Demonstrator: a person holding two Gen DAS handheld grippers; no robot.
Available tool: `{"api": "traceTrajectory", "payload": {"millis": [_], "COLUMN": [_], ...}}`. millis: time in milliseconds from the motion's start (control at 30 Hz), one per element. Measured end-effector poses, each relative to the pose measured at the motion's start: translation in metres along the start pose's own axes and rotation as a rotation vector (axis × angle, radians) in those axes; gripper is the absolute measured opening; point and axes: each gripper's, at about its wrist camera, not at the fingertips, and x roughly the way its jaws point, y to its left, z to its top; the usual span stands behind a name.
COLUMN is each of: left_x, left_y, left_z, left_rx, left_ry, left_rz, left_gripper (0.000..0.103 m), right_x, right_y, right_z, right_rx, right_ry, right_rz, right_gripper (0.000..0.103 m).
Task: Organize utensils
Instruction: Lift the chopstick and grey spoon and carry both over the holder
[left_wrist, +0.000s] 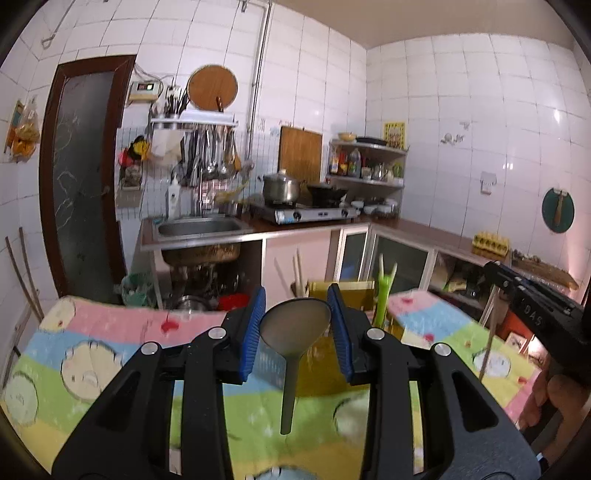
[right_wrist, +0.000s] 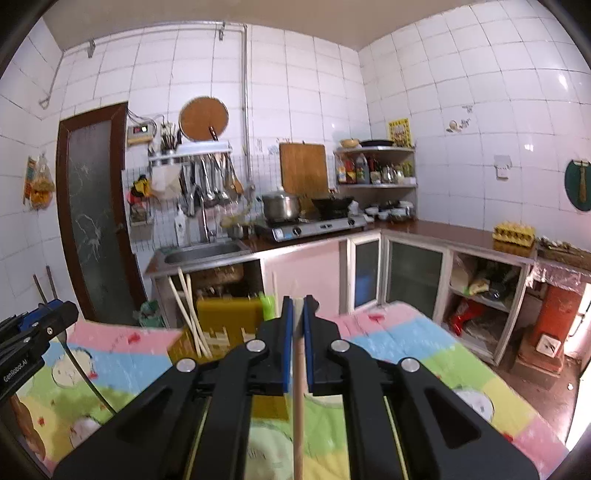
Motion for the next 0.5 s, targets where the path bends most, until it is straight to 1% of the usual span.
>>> {"api": "traceTrajectory", "payload": {"millis": [167,233,300,400,500], "left_x": [0.023,0.035,0.047,0.07,0.098], "left_y": [-0.008,-0.013,-0.017,-0.022,-0.024], "left_z": [0.057,0.075,0.087,0.095,0.086], "left_rx": [-0.015,-0.012,-0.015,-0.025,-0.025], "left_ry": [-0.065,-0.094,-0.106,-0.114,-0.094], "left_rz": [-0.03,-0.033,-0.043,-0.059,-0.063], "left_gripper": [0.033,0.033,0.033,0.033,0.033], "right_x": [0.019,0.031,0.042,0.063,0.085], "right_y": [0.011,0.015,0.017,0.017,0.016], "right_z": [0.042,0.059,0.071,0.081,0.079], "right_rx": [-0.001,-0.008,0.003,0.037,0.06], "right_ry": [-0.095,-0.137,-0.167,-0.206,-0.225], "right_rz": [0.028,0.029,0.036,0.053,0.067], "right_gripper": [0.006,0.006,0.006,0.006,0.006]}}
